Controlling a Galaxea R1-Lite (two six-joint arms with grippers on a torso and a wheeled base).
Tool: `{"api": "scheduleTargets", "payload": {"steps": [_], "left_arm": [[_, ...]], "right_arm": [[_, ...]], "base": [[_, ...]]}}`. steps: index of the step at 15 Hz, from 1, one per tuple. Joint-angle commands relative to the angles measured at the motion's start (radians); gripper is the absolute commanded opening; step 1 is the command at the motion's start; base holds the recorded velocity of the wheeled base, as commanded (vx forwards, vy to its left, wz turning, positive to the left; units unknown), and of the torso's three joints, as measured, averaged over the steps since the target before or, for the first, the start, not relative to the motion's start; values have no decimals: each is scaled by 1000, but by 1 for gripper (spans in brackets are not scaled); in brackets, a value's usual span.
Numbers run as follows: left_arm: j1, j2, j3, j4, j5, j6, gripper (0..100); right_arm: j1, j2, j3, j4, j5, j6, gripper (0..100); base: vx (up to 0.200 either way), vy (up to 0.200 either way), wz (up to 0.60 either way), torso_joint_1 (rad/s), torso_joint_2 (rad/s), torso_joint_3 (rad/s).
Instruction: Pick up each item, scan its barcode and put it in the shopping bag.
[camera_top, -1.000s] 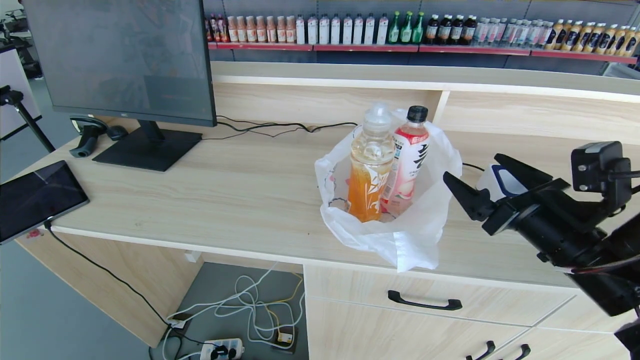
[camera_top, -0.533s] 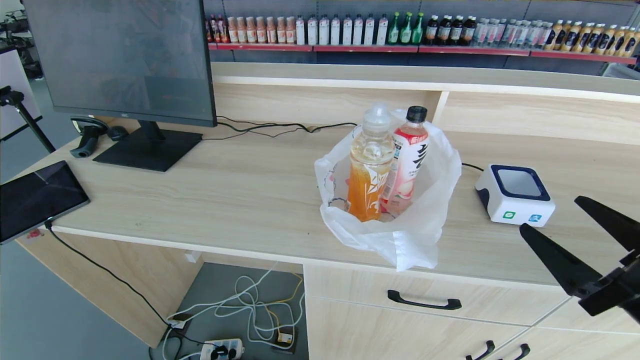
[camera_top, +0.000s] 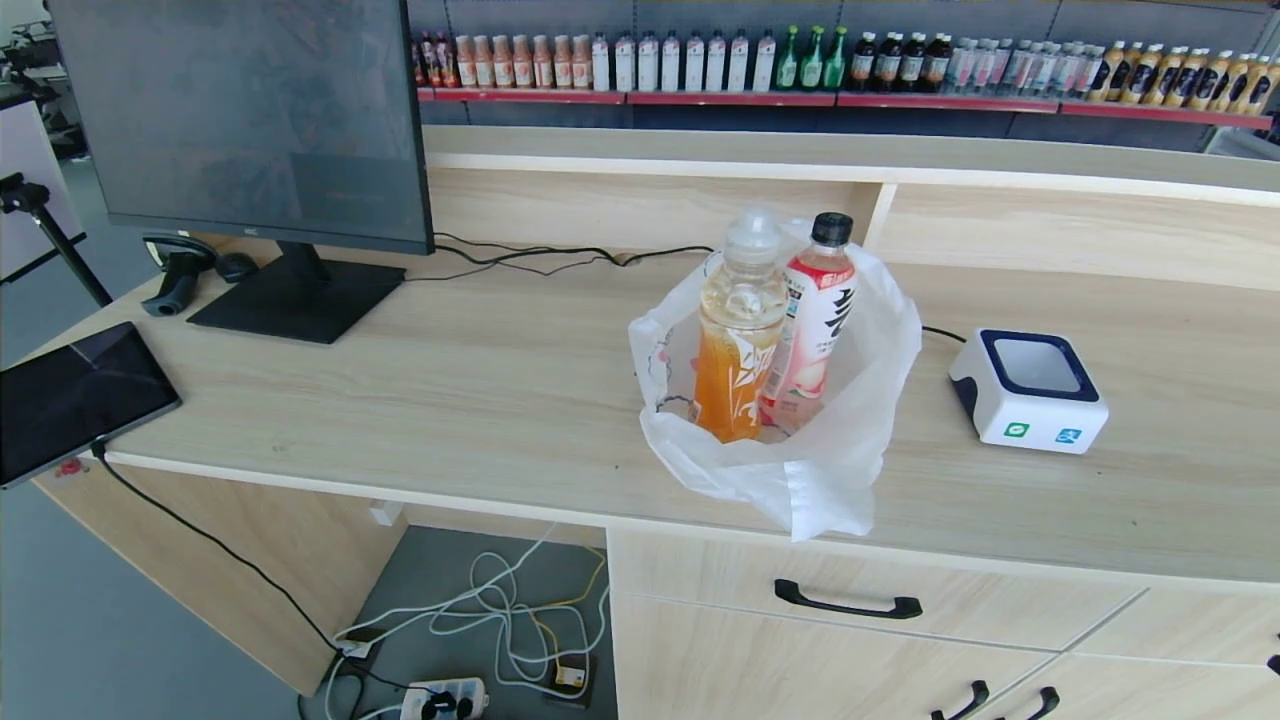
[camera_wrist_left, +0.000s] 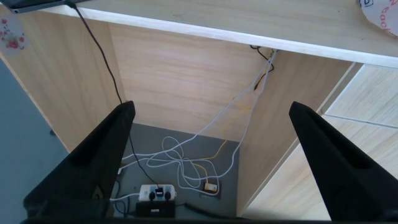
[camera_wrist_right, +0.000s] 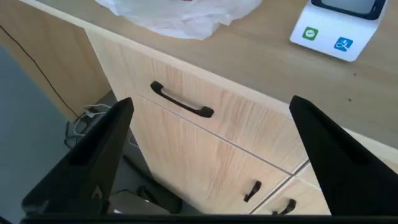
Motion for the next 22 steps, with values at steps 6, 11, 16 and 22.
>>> {"api": "scheduleTargets", "payload": {"steps": [6,11,16,22], "left_arm": [[1,0,0,0,0,-1,100],[1,0,0,0,0,1,100],[1,0,0,0,0,-1,100],[1,0,0,0,0,1,100]], "right_arm": [[-55,-414,16,297,-32,73,100],[-110,-313,16,297,-64,60,100],[-368,-391,16,294,-63,17,100],[-357,-414,16,295,-66,112,100]], "base": [[0,0,0,0,0,0],[0,0,0,0,0,0],[0,0,0,0,0,0],[0,0,0,0,0,0]]}}
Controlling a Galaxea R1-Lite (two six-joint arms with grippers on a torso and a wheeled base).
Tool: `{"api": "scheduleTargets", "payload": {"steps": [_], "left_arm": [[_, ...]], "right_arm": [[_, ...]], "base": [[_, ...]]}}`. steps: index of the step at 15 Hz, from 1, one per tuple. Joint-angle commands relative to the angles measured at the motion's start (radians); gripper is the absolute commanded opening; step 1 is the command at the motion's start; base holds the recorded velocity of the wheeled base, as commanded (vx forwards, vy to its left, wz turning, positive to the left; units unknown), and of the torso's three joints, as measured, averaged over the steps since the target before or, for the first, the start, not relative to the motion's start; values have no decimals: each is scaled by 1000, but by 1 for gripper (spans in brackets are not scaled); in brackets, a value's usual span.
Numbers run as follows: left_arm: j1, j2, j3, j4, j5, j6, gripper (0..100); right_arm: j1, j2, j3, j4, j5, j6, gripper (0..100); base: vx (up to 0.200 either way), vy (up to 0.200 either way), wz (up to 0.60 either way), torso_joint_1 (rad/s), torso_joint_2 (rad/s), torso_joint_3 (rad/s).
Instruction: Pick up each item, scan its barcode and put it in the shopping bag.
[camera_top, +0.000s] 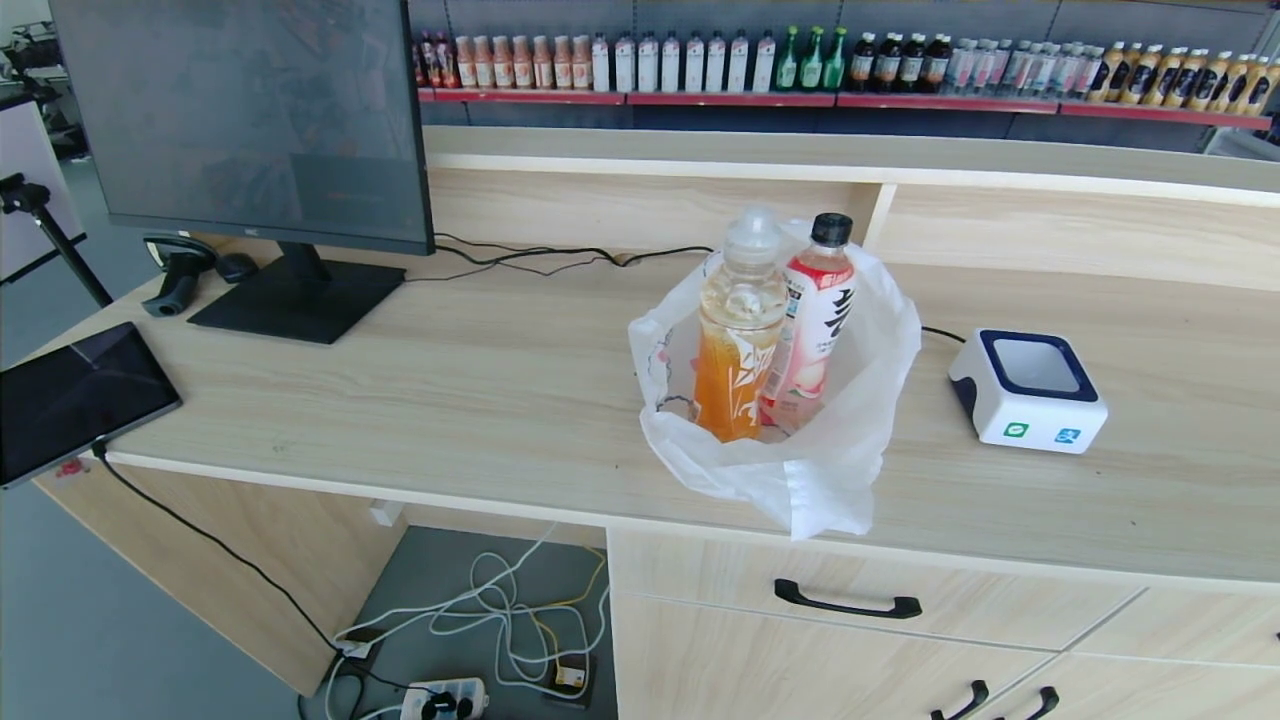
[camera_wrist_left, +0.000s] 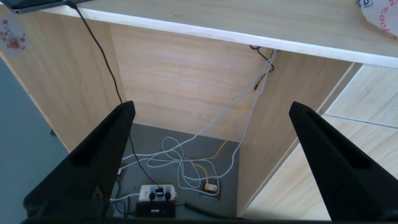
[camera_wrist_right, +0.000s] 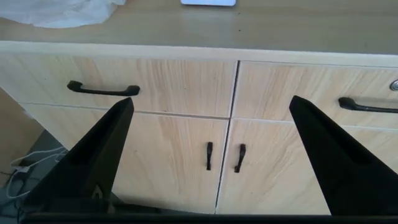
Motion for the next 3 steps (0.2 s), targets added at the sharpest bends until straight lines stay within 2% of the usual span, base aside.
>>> {"api": "scheduleTargets", "payload": {"steps": [1,3], "left_arm": [[1,0,0,0,0,0,100],[1,0,0,0,0,2,100]], "right_arm": [[0,-1,0,0,-1,0,100],[0,-1,0,0,-1,-3,100]], "base": [[0,0,0,0,0,0],[0,0,0,0,0,0]]}}
